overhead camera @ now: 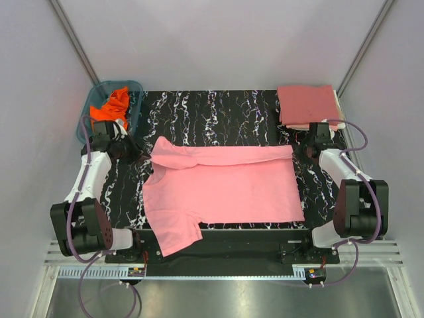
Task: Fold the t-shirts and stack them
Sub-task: Fold the tshirt
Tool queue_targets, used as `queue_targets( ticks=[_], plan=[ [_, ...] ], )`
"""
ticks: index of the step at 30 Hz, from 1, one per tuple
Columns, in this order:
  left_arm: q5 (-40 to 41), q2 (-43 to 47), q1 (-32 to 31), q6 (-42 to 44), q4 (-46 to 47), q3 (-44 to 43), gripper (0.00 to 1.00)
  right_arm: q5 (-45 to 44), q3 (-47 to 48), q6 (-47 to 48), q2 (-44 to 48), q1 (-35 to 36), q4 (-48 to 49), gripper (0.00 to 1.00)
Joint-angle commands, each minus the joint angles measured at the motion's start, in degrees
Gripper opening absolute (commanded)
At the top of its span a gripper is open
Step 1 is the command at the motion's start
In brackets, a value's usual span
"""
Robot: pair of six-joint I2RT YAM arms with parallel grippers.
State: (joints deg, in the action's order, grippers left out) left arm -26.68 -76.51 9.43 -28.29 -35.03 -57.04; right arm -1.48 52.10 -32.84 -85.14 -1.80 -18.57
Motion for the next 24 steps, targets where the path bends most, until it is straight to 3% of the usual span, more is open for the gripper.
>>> queue_targets(
  ticks=[1, 13, 16, 21, 24],
  plan=[
    [0.84, 2.94, 0.41, 0.7, -1.27, 0.25, 0.0, -1.52, -1.2, -0.9, 1.21, -0.31, -1.56, 0.0],
    [6.02, 6.28, 0.32, 0.87, -0.13, 13.17, 0.0, -0.2, -2.26, -4.07, -6.0, -0.48, -2.79, 0.0],
    [7.95, 6.99, 0.32, 0.79, 0.13, 15.45, 0.0, 0.51, -1.82, -3.99, -5.21, -0.48, -2.79, 0.06],
    [9.53, 8.39, 0.24, 0.26, -0.04, 15.82, 0.0, 1.29, -1.03, -4.34, -1.88, -0.48, -3.14, 0.07],
    [6.13, 7.08, 0.24, -0.27, 0.05, 16.16, 0.0, 1.39, -0.33, -4.08, -2.22, -0.48, -3.23, 0.05]
  ],
)
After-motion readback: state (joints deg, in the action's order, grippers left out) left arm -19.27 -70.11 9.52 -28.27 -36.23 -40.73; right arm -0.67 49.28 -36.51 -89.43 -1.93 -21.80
